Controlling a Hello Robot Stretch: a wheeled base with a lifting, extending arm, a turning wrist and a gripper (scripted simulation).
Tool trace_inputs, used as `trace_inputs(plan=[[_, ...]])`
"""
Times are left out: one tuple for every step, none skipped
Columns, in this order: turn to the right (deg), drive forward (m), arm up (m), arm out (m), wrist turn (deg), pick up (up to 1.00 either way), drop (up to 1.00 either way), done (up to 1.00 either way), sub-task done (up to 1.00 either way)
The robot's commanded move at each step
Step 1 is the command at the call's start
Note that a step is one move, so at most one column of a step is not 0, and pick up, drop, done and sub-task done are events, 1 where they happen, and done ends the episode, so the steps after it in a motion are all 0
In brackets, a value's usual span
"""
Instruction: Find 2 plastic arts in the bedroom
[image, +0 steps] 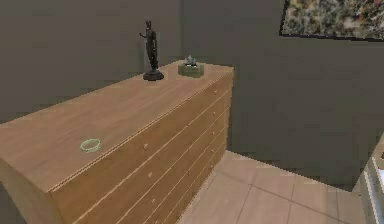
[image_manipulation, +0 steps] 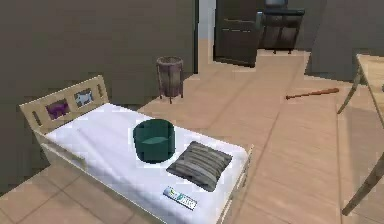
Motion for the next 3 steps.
trace_inputs(plan=[[15.0, 0.00, 0.00, 0.00, 0.0, 0.00, 0.00, 0.00, 0.00], [0.0, 0.60, 0.00, 0.00, 0.0, 0.00, 0.00, 0.00, 0.00], [-39.0, 0.00, 0.00, 0.00, 0.0, 0.00, 0.00, 0.00, 0.00]])
